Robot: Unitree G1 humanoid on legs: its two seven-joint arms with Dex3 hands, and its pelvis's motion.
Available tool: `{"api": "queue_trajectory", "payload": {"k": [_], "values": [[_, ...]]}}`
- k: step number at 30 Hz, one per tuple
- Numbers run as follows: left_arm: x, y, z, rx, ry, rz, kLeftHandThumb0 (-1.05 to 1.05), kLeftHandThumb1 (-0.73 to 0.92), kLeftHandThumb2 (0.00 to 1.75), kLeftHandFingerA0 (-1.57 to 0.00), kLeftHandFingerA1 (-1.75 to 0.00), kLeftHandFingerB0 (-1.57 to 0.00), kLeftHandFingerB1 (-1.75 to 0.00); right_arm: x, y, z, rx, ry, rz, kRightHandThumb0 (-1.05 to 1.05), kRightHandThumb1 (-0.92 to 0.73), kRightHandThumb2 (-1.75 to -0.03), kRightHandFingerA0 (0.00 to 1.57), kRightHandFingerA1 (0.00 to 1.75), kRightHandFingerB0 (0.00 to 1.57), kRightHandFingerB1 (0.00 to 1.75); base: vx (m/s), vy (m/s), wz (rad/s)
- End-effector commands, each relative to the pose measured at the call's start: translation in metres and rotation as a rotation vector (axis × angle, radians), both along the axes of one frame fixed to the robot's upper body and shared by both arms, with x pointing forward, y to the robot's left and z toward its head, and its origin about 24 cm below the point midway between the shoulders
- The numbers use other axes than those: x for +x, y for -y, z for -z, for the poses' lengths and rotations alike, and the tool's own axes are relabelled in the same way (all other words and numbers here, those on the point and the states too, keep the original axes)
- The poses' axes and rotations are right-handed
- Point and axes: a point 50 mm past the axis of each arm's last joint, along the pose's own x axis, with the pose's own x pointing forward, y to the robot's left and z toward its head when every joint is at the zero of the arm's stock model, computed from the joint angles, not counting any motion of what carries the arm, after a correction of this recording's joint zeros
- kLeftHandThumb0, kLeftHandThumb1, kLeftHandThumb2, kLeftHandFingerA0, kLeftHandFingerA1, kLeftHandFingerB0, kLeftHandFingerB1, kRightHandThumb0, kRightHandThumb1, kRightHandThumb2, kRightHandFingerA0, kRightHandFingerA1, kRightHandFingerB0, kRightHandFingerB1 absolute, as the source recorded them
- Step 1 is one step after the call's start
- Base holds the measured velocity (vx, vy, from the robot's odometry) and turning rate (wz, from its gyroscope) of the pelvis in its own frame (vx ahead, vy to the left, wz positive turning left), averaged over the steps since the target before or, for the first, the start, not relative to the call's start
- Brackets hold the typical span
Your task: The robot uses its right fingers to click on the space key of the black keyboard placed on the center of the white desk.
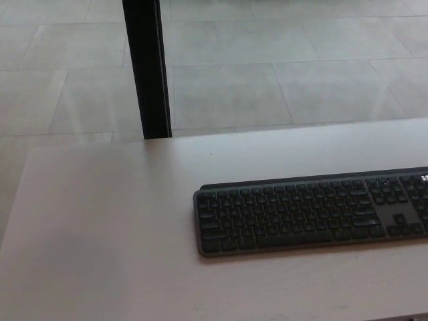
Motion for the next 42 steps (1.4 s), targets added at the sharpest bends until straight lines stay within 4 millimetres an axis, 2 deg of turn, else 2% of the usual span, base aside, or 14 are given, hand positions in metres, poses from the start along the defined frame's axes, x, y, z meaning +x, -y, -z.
{"api": "queue_trajectory", "payload": {"k": [1,6,7,9,10,11,15,16,24,31,32,35,37,42], "values": [[0.000,-0.005,-0.005,0.024,0.013,0.000,-0.51,0.72,0.60,-0.53,-0.56,-0.31,-0.42,0.039,-0.006,-0.075,-0.201,0.177,-0.060,-0.87,-0.76,-0.69,0.92,1.39,0.48,1.09,0.00,0.000,0.00],[0.000,-0.004,-0.005,0.009,0.030,-0.001,-0.52,0.72,0.61,-0.51,-0.56,-0.30,-0.42,0.063,-0.045,-0.136,-0.314,0.357,-0.209,-0.45,-0.67,-0.60,0.76,0.85,0.58,0.45,0.00,0.000,0.03],[0.000,-0.004,-0.005,0.010,0.033,0.004,-0.50,0.73,0.60,-0.50,-0.57,-0.29,-0.41,0.068,-0.059,-0.151,-0.331,0.396,-0.250,-0.43,-0.52,-0.92,0.80,0.85,0.51,0.60,0.00,0.000,0.00],[0.000,-0.004,-0.005,0.001,0.044,-0.003,-0.50,0.73,0.60,-0.50,-0.57,-0.29,-0.41,0.068,-0.064,-0.155,-0.332,0.404,-0.265,-0.43,-0.52,-0.92,0.80,0.85,0.51,0.60,0.00,0.000,0.00],[0.001,-0.003,-0.004,0.003,0.041,-0.006,-0.50,0.72,0.60,-0.52,-0.58,-0.30,-0.41,0.070,-0.071,-0.160,-0.337,0.429,-0.299,-0.39,-0.65,-0.59,0.81,0.87,0.58,0.45,0.00,0.000,0.00],[0.000,-0.003,-0.004,0.002,0.037,0.003,-0.50,0.74,0.61,-0.48,-0.55,-0.28,-0.40,0.080,-0.096,-0.167,-0.390,0.443,-0.381,-0.40,-0.49,-0.89,0.80,0.82,0.55,0.61,0.00,0.000,0.00],[0.000,-0.003,-0.004,0.006,0.042,0.004,-0.50,0.73,0.61,-0.48,-0.56,-0.30,-0.41,0.088,-0.133,-0.163,-0.359,0.496,-0.526,-0.39,-0.48,-0.89,0.80,0.84,0.59,0.63,0.00,0.000,0.00],[0.000,-0.003,-0.005,0.007,0.043,0.005,-0.50,0.74,0.61,-0.47,-0.56,-0.28,-0.40,0.090,-0.148,-0.161,-0.326,0.506,-0.578,-0.33,-0.60,-0.58,0.88,0.88,0.63,0.48,0.00,0.000,0.00],[0.001,-0.002,-0.005,0.013,0.041,0.035,-0.52,0.73,0.61,-0.52,-0.59,-0.28,-0.40,0.103,-0.215,-0.097,-0.430,0.262,-0.900,-0.38,-0.61,-0.58,0.92,0.91,0.67,0.45,0.00,0.000,0.00],[0.002,-0.002,-0.005,0.019,0.028,0.046,-0.53,0.72,0.61,-0.51,-0.57,-0.28,-0.39,0.100,-0.238,-0.078,-0.555,0.145,-1.013,-0.36,-0.58,-0.57,0.91,1.16,0.66,0.45,0.00,0.000,0.00],[0.002,-0.002,-0.006,0.020,0.028,0.047,-0.52,0.72,0.61,-0.52,-0.58,-0.28,-0.40,0.100,-0.240,-0.077,-0.579,0.135,-1.021,-0.35,-0.46,-0.87,0.94,1.07,0.57,0.61,0.00,0.000,0.00],[0.001,-0.002,-0.006,0.030,0.021,0.058,-0.52,0.73,0.61,-0.51,-0.56,-0.28,-0.39,0.102,-0.242,-0.074,-0.636,0.106,-1.032,-0.36,-0.45,-0.83,0.94,1.19,0.65,0.63,0.00,0.000,0.00],[0.001,-0.003,-0.007,0.025,0.028,0.050,-0.52,0.73,0.62,-0.52,-0.59,-0.28,-0.40,0.104,-0.243,-0.072,-0.707,0.071,-1.050,-0.16,-0.58,-0.55,0.75,1.64,0.75,0.50,0.00,0.000,0.00],[0.000,-0.003,-0.007,0.028,0.025,0.059,-0.52,0.73,0.62,-0.52,-0.57,-0.27,-0.40,0.108,-0.242,-0.072,-0.861,0.047,-1.096,-0.22,-0.56,-0.56,0.74,1.60,0.89,0.62,0.00,0.000,0.00]]}}
